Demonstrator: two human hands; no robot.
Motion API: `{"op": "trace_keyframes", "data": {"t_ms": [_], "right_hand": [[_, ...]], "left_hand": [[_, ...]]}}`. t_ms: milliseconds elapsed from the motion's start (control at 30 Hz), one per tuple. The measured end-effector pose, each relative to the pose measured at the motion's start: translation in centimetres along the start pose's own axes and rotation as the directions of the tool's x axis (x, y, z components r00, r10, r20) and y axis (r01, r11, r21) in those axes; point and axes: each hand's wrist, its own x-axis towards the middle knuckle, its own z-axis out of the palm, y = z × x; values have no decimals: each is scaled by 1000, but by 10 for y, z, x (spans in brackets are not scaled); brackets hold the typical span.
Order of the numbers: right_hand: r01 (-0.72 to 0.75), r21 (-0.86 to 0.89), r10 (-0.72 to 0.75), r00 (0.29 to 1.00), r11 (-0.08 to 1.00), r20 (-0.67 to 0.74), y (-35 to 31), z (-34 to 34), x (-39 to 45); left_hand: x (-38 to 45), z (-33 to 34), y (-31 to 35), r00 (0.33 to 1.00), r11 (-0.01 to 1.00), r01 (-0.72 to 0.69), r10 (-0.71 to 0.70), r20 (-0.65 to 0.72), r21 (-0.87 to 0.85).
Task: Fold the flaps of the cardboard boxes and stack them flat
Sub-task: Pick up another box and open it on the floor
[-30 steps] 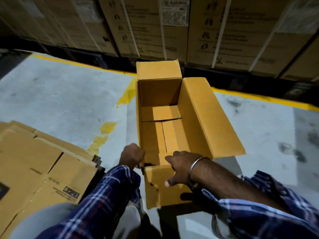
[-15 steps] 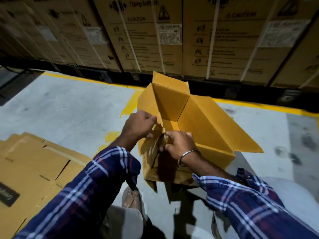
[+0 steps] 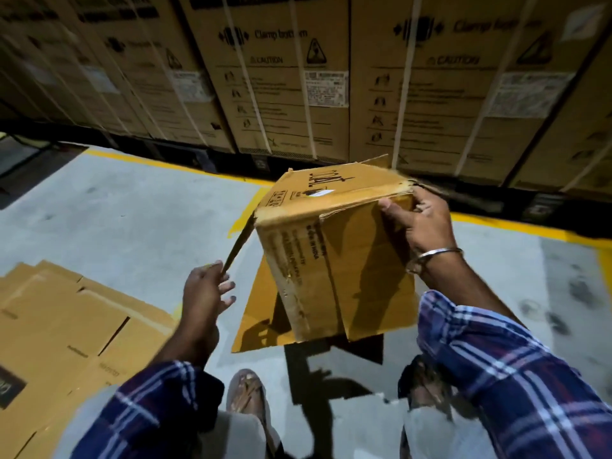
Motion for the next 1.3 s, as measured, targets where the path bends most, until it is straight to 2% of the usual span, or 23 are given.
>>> {"op": "trace_keyframes", "data": {"t_ms": [100,133,200,267,333,400,500,567,667,733,767,867,967,1067,1167,1233,1300], "right_hand": [[-18,111,31,993,994,-118,-6,-7,1],[-20,151,44,986,988,-158,-5,-9,4],[-8,220,58,973,975,-222,-7,-16,7],[10,261,59,965,965,-254,-7,-21,12],[1,308,84,961,952,-265,-4,-27,18],[-31,315,124,952,949,-280,-1,-32,23],[-108,281,202,922,954,-331,0,-41,27],[-96,283,202,905,954,-375,-2,-49,32],[-61,329,210,875,942,-437,-6,-59,37],[-63,338,234,837,939,-495,-7,-61,41],[-68,339,250,810,938,-530,-7,-59,42],[-89,300,262,749,950,-608,-5,-53,44],[-126,305,301,706,944,-641,-2,-51,44],[-151,346,348,695,926,-629,-1,-46,38],[-174,338,359,694,925,-624,-4,-41,33],[-182,356,375,700,917,-608,-6,-40,32],[-219,340,392,689,915,-609,-1,-44,34]], "left_hand": [[-7,10,-7,979,977,174,-158,128,-126],[-9,13,-10,970,969,189,-159,185,-158],[-14,23,-14,952,981,133,-87,293,-140],[-25,36,-14,926,999,38,-22,377,-35],[-25,45,-18,899,998,-3,-25,437,65],[-9,49,-36,869,999,33,-46,493,34],[-40,53,2,857,1000,-3,-4,515,12],[-43,54,8,867,999,-48,47,496,-10],[-35,50,1,858,982,-181,130,498,54],[-37,48,-1,854,958,-235,124,505,162],[-39,46,1,856,960,-231,122,502,161],[-41,48,4,867,939,-328,255,428,105],[-41,37,15,805,888,-459,427,411,-23],[-46,22,33,796,911,-394,405,450,-123],[-64,10,31,757,982,-104,180,629,-156],[-73,6,22,745,990,85,14,667,-116],[-85,11,18,611,975,187,-18,792,-122]]}}
